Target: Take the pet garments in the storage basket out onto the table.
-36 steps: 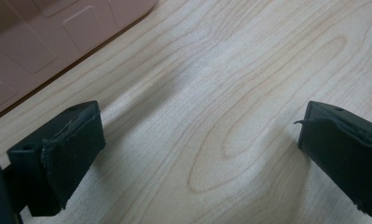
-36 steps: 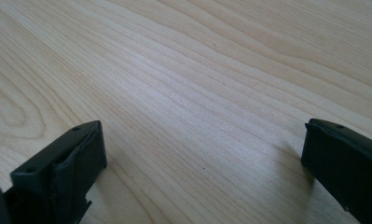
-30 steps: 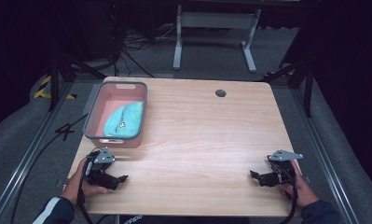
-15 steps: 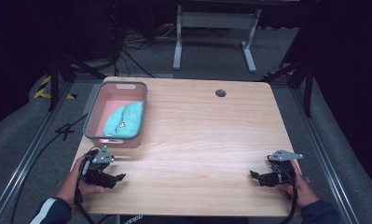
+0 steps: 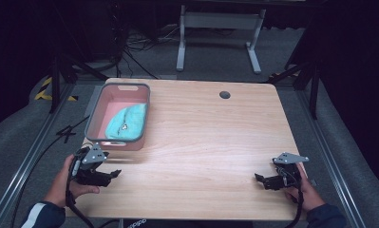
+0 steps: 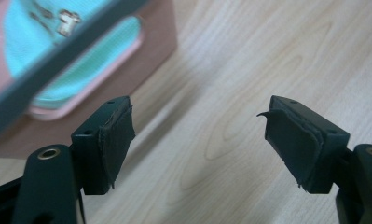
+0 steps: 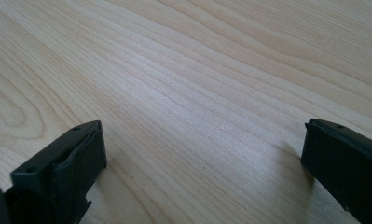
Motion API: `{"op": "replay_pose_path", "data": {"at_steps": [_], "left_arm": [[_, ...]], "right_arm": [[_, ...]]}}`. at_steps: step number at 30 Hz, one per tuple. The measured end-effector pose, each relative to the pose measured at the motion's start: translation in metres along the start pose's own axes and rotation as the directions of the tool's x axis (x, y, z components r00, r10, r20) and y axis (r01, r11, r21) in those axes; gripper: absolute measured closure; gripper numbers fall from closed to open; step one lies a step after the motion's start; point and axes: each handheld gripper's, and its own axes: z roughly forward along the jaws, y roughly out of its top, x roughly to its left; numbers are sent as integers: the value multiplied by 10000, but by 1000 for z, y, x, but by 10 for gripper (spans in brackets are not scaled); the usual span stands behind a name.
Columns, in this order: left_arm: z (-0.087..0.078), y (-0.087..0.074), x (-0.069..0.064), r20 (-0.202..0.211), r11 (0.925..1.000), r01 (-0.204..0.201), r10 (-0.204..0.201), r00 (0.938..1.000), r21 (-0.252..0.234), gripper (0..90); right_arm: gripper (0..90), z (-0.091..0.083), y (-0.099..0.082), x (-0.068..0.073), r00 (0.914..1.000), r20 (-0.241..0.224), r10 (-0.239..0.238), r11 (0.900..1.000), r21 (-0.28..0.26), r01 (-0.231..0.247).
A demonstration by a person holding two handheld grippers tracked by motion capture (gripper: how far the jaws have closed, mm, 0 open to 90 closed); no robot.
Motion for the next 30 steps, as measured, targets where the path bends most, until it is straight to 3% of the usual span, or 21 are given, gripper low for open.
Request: {"op": "replay_pose_path", "data": {"at_steps": [13, 17, 21, 27, 30], "left_arm": [[-17, 36, 25, -524, 9999, 21, -28, 9986, -134, 225], [-16, 46, 35, -345, 9996, 101, -110, 9993, -282, 220], [-6, 63, 46, -431, 9994, -50, 64, 9990, 334, 216], [9, 79, 55, -483, 9969, -86, 125, 9988, 785, 209], [19, 87, 62, -422, 9939, 79, -33, 9991, 1102, 209]], "right_arm": [[4, 0, 0, 0, 10000, 27, 0, 10000, -10, 0], [4, 0, 0, 0, 10000, 23, -6, 10000, -8, 6], [4, 0, 0, 0, 10000, 22, 7, 10000, -12, -7], [4, 0, 0, 0, 10000, 30, -8, 10000, -2, 8], [4, 0, 0, 0, 10000, 27, -4, 10000, -3, 4]]}}
